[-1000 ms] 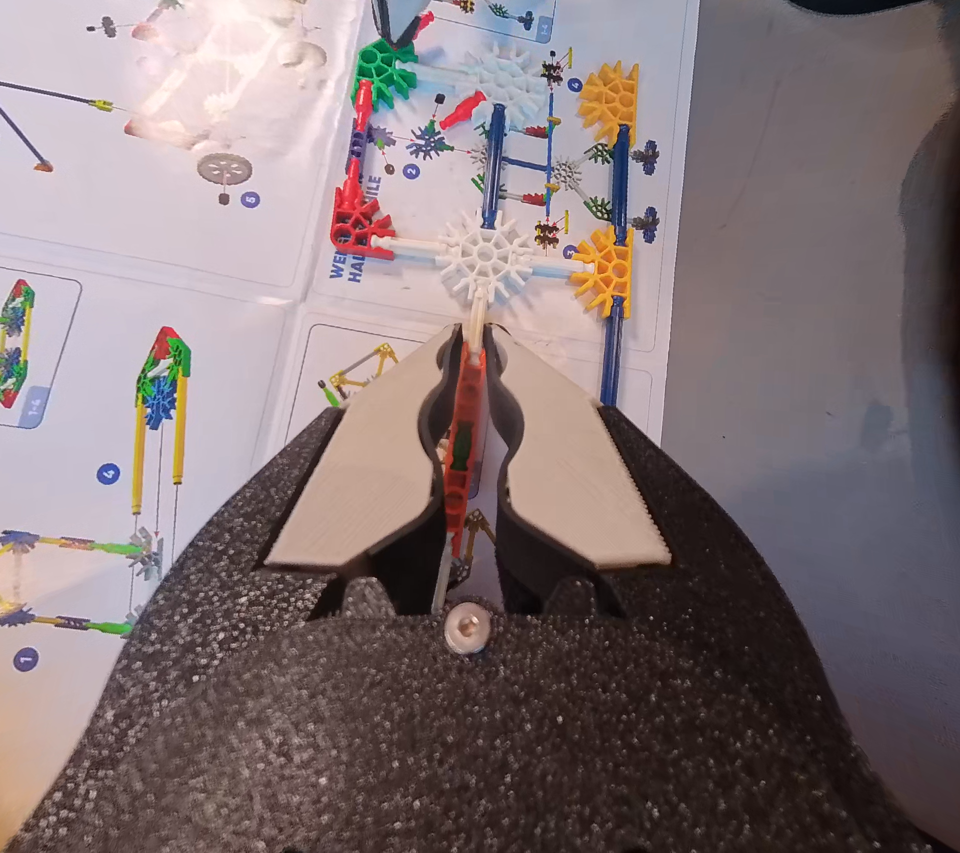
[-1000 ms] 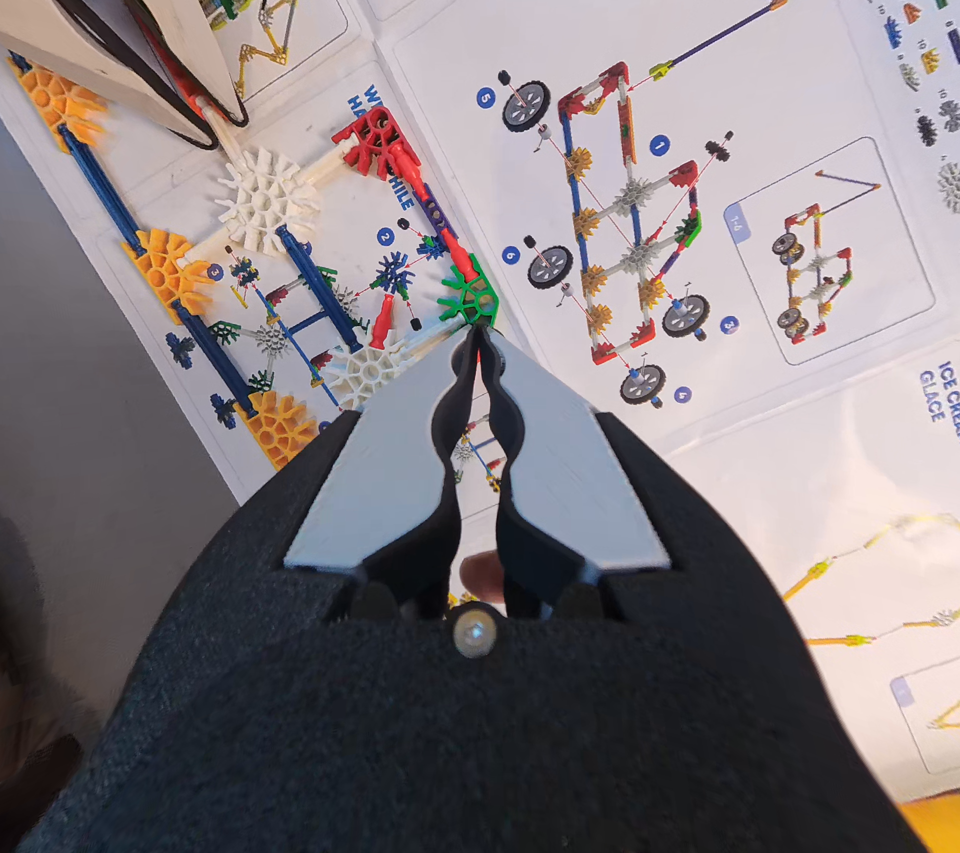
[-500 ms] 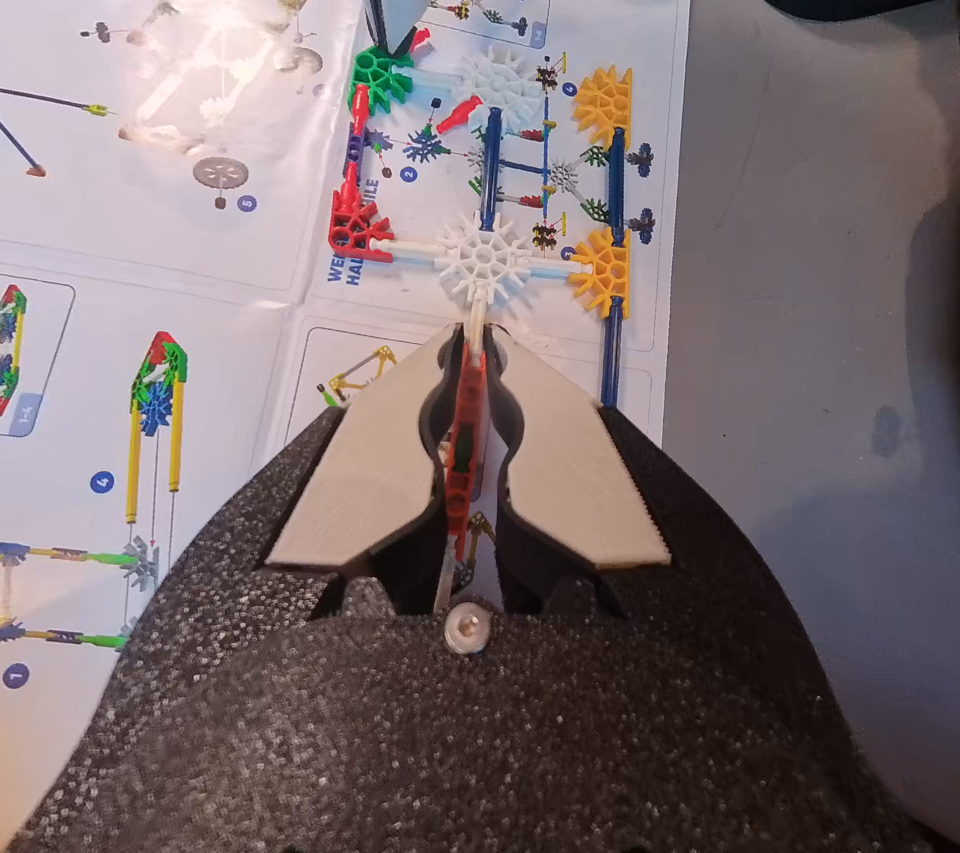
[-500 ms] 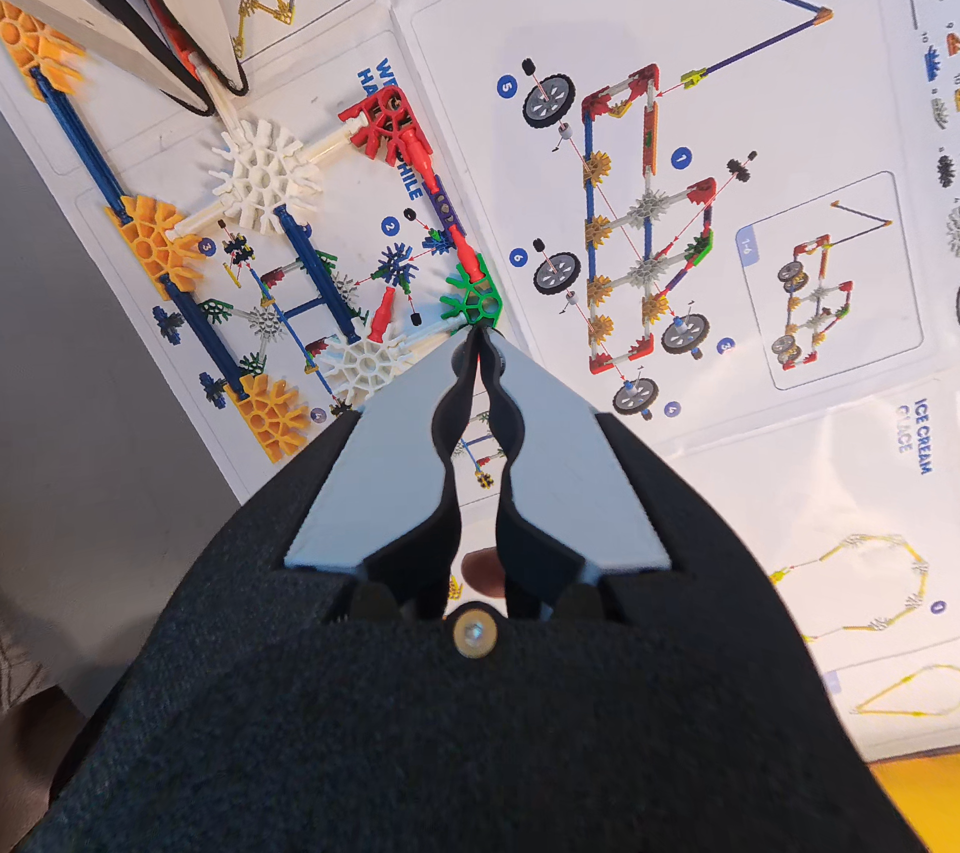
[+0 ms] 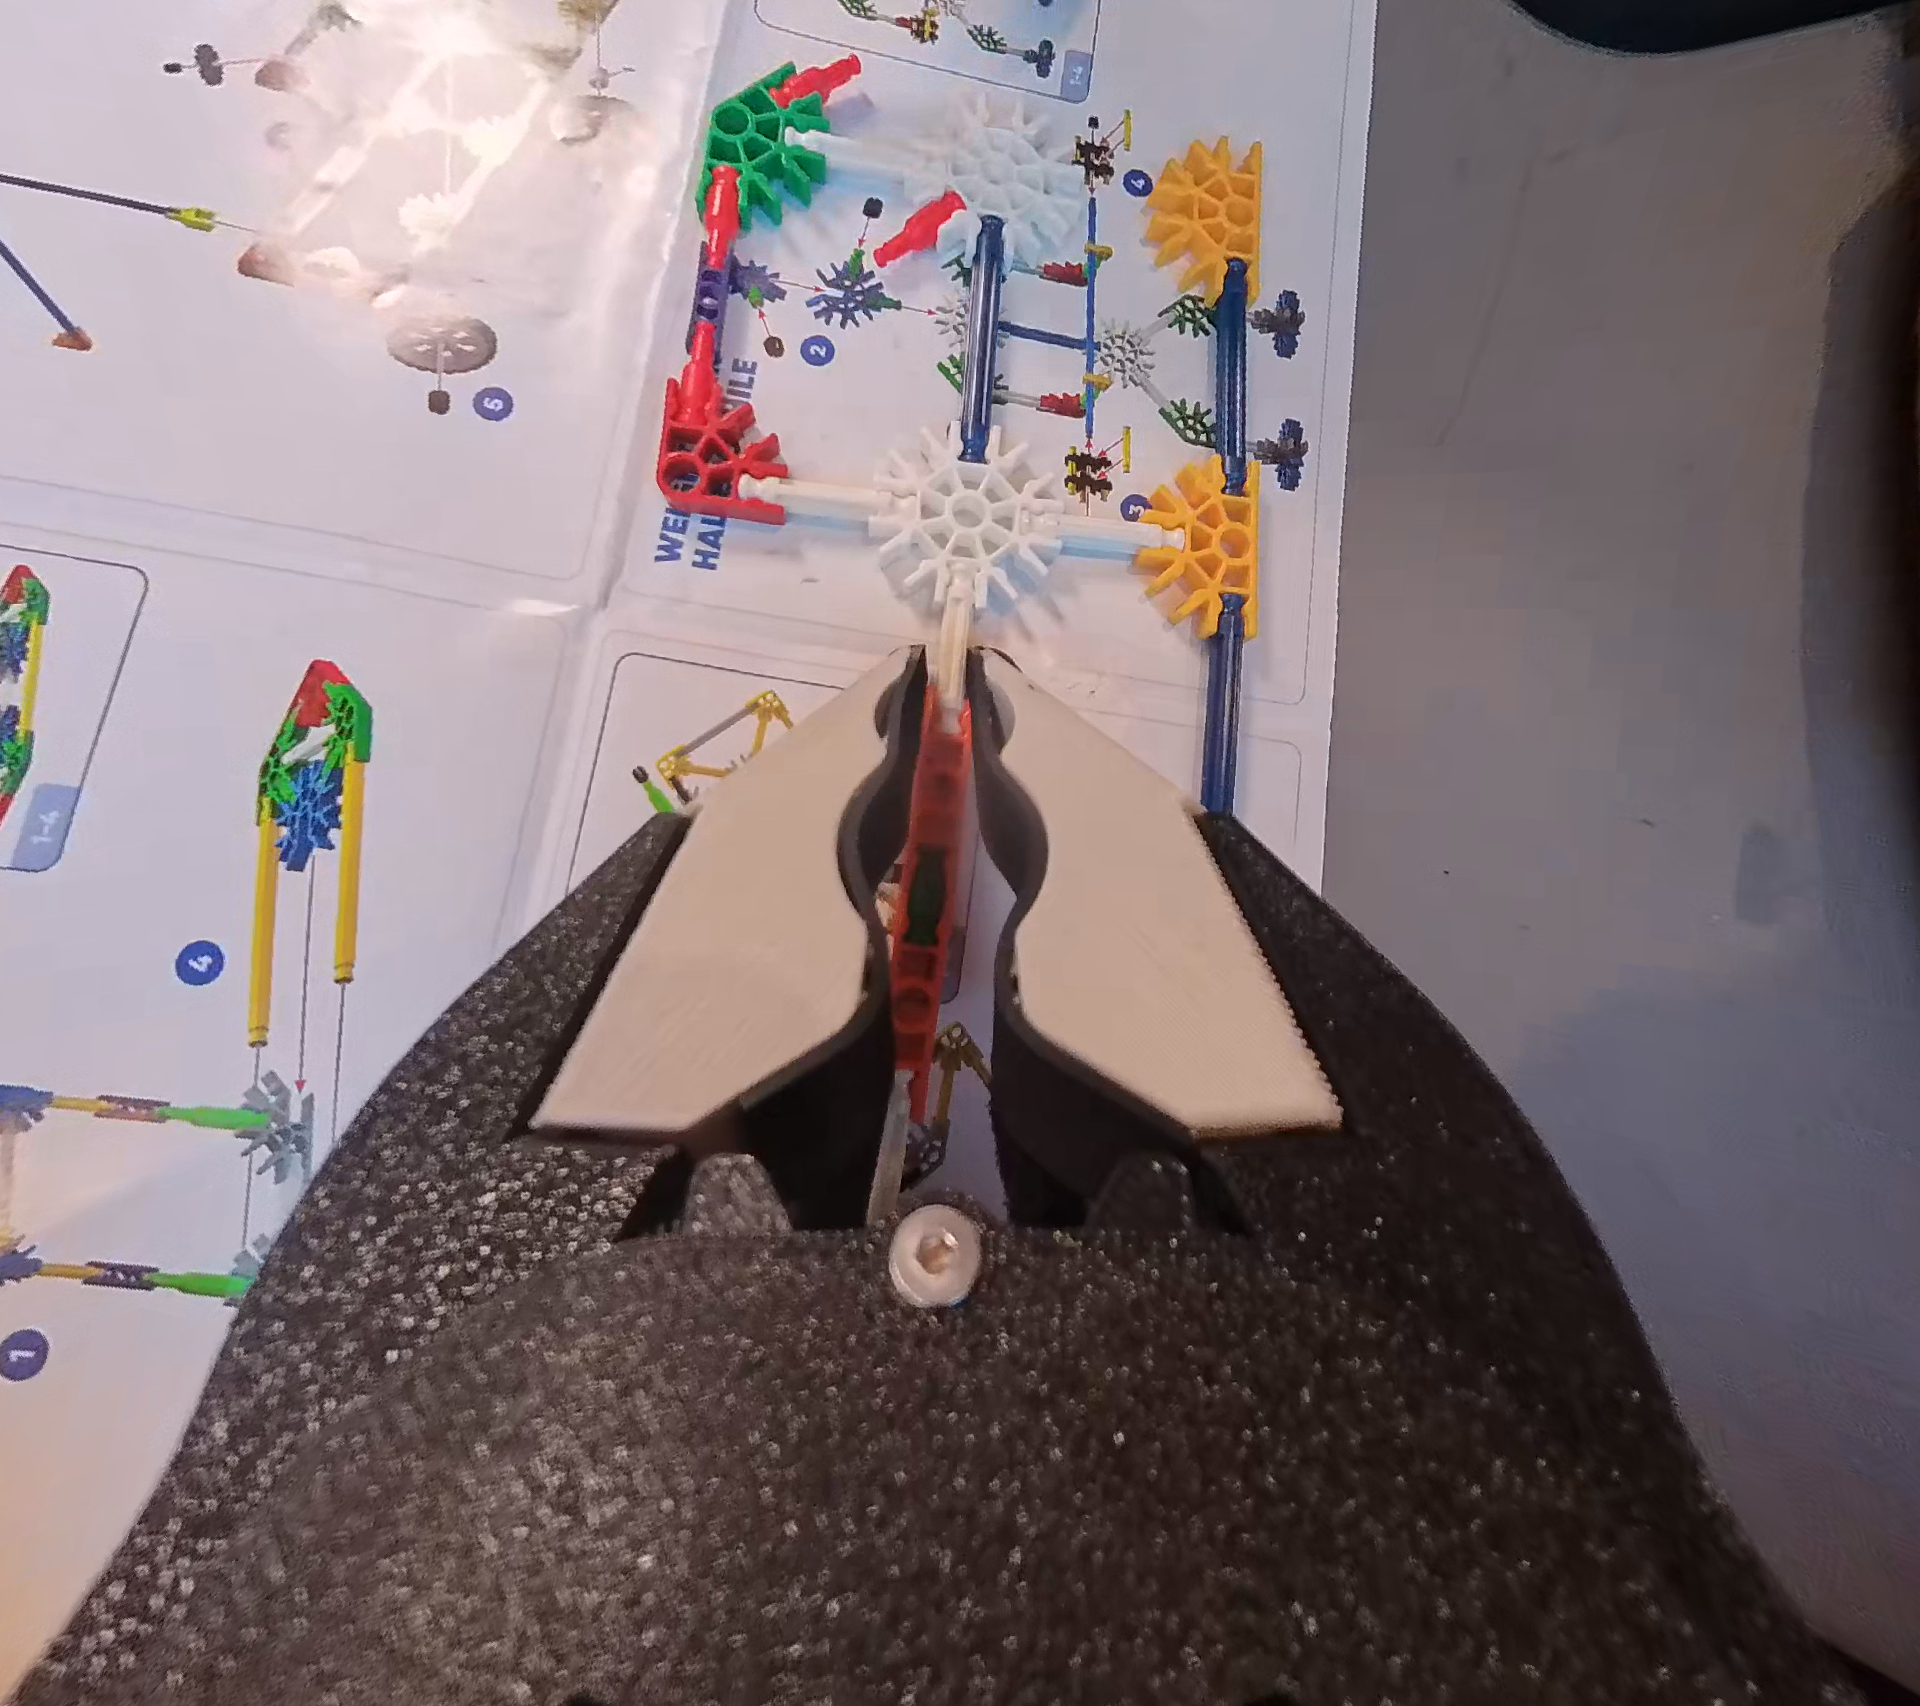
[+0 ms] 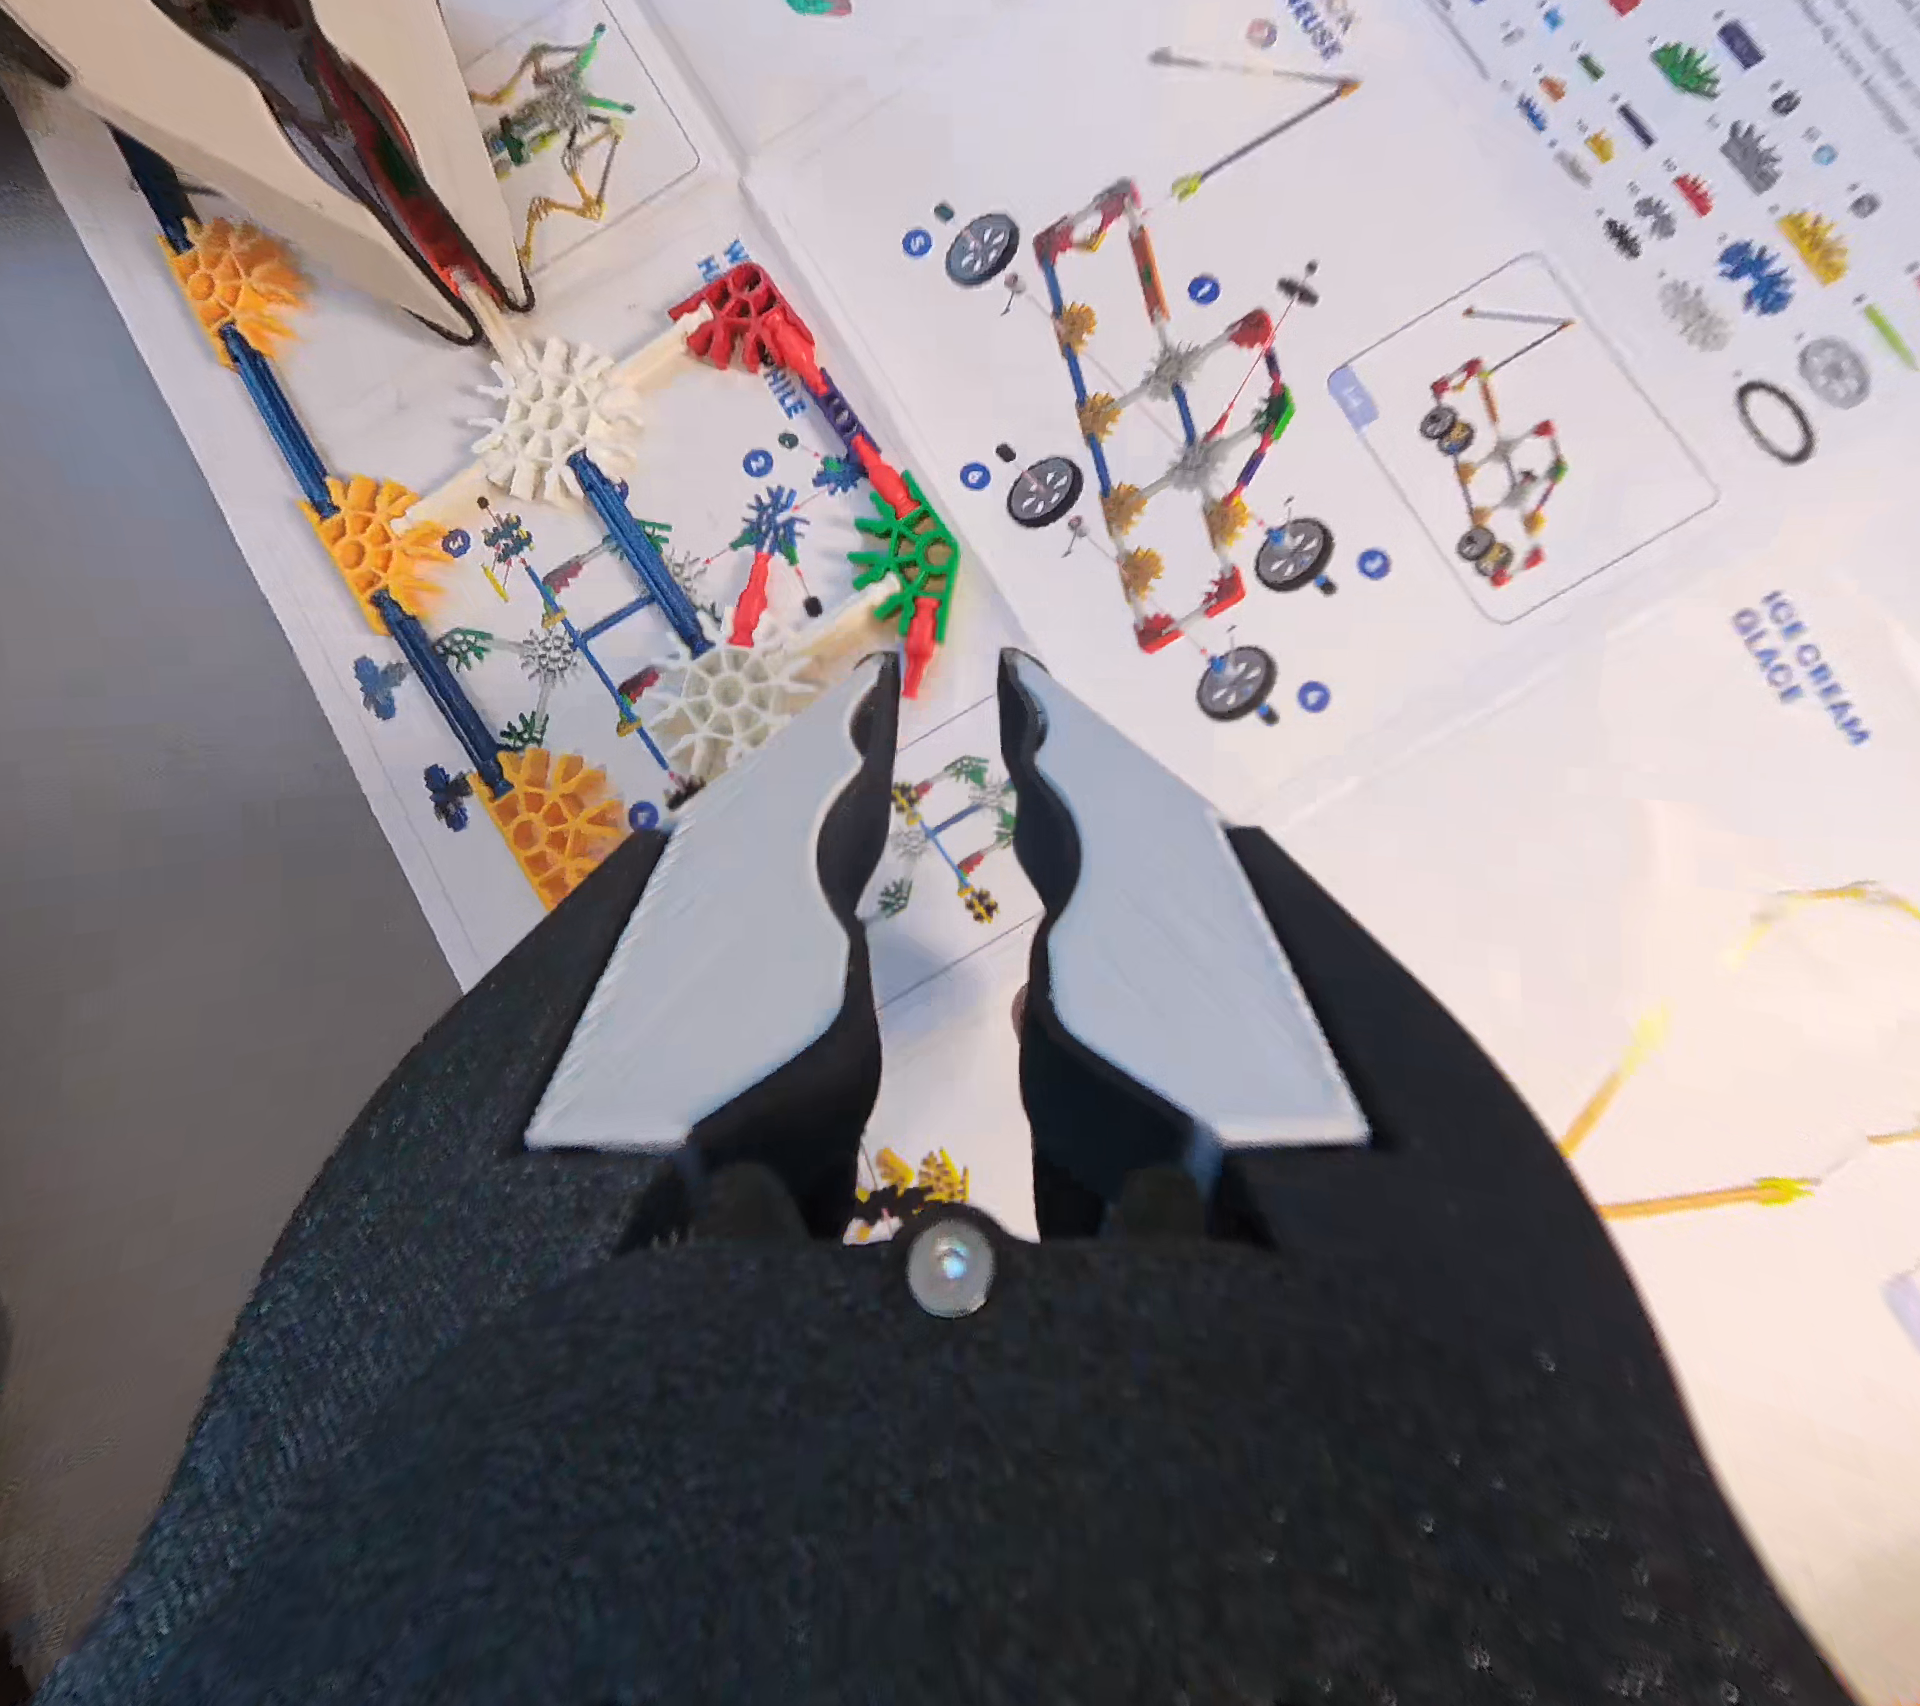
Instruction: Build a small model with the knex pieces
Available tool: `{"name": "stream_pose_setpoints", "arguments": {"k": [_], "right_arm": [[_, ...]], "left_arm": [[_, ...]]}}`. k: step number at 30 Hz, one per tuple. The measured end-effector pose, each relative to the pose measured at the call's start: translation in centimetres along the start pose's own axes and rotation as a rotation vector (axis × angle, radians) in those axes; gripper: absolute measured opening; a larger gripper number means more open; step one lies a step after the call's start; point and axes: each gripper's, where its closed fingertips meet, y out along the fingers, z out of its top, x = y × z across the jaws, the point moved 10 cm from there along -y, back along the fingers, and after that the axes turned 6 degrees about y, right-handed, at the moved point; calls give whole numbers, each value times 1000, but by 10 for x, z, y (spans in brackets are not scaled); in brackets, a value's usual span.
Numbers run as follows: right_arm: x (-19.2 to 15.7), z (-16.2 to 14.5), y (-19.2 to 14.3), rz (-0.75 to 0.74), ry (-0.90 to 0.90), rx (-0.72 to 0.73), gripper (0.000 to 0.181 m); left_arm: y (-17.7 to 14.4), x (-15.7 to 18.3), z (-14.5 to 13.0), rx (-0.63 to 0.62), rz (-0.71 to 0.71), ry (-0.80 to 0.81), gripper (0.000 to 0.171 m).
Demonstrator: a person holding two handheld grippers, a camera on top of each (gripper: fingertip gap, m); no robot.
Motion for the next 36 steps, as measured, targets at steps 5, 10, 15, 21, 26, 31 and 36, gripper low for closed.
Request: {"name": "stream_pose_setpoints", "arguments": {"k": [5,10,15,21,26,31,36], "right_arm": [[-4,-20,8,-35,17,52,13],[-9,-18,12,-53,-34,6,13],[-12,-14,15,-32,-49,-13,4],[-13,-17,14,-23,-44,1,3],[-15,-22,11,-16,-56,3,3],[-8,-23,5,45,-1,69,11],[12,-16,-3,-6,75,275,13]], "left_arm": [[1,2,2,-6,18,58,6],[0,3,3,-5,29,85,10],[-7,6,2,-31,28,122,12],[-7,5,-2,-66,48,165,8],[-8,2,-4,-51,70,176,8],[-8,1,-5,-39,60,172,8],[-7,0,-6,-26,52,163,8]]}}
